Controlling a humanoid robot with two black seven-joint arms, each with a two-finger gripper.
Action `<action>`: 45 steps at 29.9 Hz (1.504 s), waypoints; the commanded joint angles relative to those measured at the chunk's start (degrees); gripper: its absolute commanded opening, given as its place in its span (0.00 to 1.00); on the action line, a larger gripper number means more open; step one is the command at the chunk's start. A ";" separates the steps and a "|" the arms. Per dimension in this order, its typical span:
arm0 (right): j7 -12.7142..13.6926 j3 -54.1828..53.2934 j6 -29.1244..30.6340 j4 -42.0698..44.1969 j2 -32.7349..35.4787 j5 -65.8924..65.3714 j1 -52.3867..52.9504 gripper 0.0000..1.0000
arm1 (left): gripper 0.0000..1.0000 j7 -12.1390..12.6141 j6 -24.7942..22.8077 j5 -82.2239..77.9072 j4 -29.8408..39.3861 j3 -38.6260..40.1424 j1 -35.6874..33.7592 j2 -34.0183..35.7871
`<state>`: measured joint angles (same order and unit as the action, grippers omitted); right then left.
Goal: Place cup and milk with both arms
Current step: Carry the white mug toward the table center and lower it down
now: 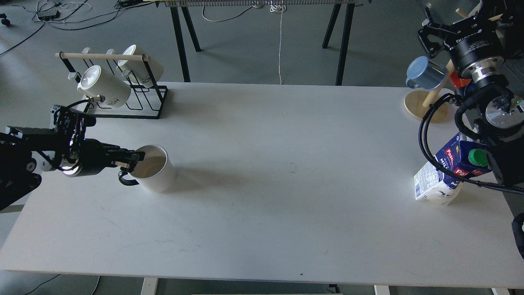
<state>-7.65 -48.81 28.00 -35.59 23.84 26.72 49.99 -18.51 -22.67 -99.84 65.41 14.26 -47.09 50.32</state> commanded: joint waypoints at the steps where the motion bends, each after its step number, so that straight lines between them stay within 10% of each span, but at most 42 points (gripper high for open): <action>1: 0.00 0.03 0.00 0.00 0.07 0.00 1.94 1.00 | 0.02 0.05 -3.42 0.09 2.78 -0.02 -4.05 -0.48; 7: 0.00 3.44 0.00 1.49 -0.45 -0.97 12.04 1.00 | 0.02 1.89 -5.33 -0.26 7.09 -0.46 -6.43 -7.24; 14: 0.00 7.41 0.00 3.60 -4.58 -0.97 16.89 1.00 | 0.03 9.80 -5.33 -8.86 13.60 -0.55 -6.43 -17.43; 24: -0.09 7.32 0.00 3.34 -5.20 -0.97 15.22 1.00 | 0.06 11.74 -5.33 -21.00 12.63 -0.90 -5.73 -32.38; 35: -0.18 7.15 0.00 2.72 -5.11 -0.88 14.26 1.00 | 0.07 11.83 -5.33 -23.21 6.75 -0.63 -4.59 -33.71; 42: -0.26 6.18 0.00 2.63 -4.85 -0.71 13.11 1.00 | 0.25 11.48 -5.33 -22.77 6.22 -0.02 -3.88 -32.92; 45: -0.18 5.65 0.00 2.37 -4.15 -0.53 12.32 1.00 | 0.49 11.21 -5.33 -22.42 6.30 1.38 -3.09 -31.34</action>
<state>-7.92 -42.65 28.00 -33.00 18.97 26.01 63.00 -7.16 -28.02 -122.60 71.66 14.33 -50.84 17.70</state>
